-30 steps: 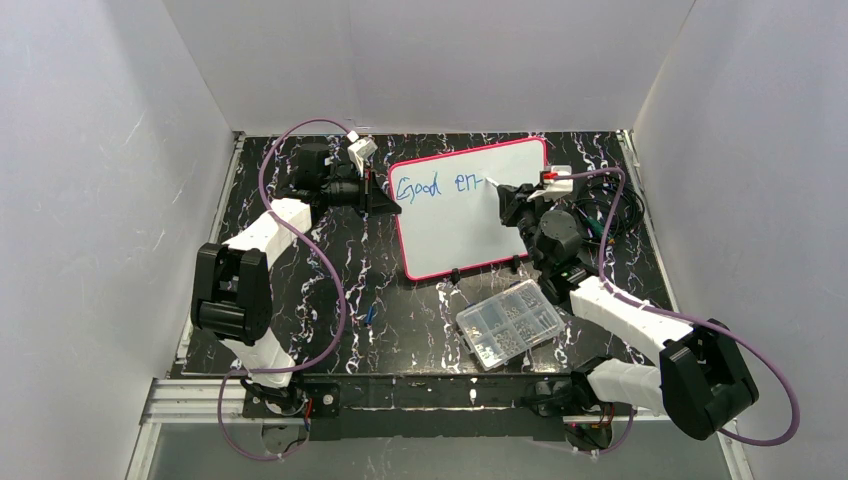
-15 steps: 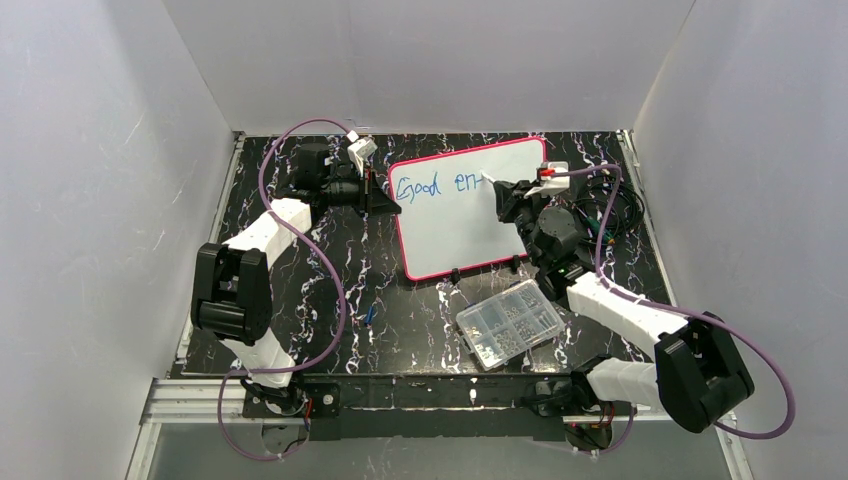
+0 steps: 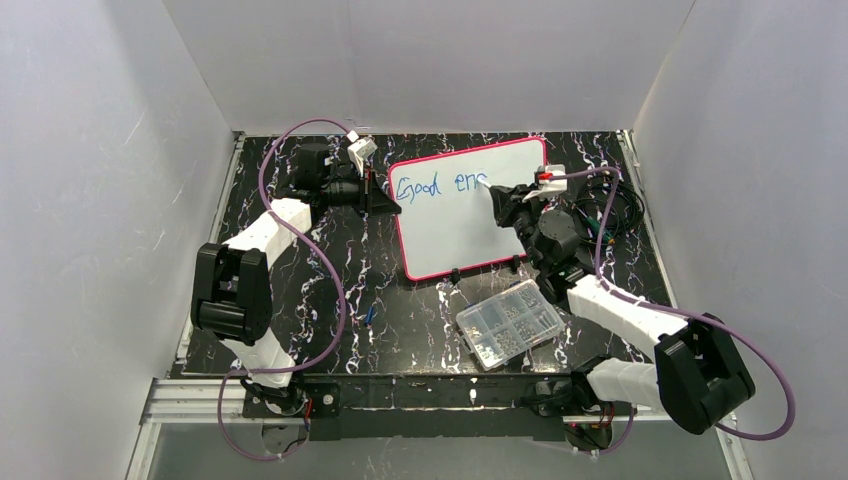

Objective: Write a sentence on the whiteboard

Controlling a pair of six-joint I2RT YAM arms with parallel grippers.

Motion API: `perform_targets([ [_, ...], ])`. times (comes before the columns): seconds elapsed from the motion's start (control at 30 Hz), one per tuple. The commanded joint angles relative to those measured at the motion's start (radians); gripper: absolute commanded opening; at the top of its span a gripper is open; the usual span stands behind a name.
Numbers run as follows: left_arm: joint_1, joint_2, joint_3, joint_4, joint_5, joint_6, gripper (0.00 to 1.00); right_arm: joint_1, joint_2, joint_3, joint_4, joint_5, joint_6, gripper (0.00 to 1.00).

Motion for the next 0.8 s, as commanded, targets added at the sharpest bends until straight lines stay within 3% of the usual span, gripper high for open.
perform_targets([
  [0.0, 0.001, -0.066, 0.019, 0.002, 0.039, 0.008, 0.0, -0.001, -0.038, -0.047, 0.0, -0.003, 0.018, 0.01],
  [0.4, 0.001, -0.066, 0.018, 0.002, 0.039, 0.008, 0.0, -0.001, -0.074, -0.041, -0.032, 0.105, 0.0, 0.01],
  [0.77, 0.001, -0.067, 0.019, 0.002, 0.041, 0.008, 0.0, -0.002, -0.108, 0.0, 0.005, 0.071, -0.03, 0.01],
])
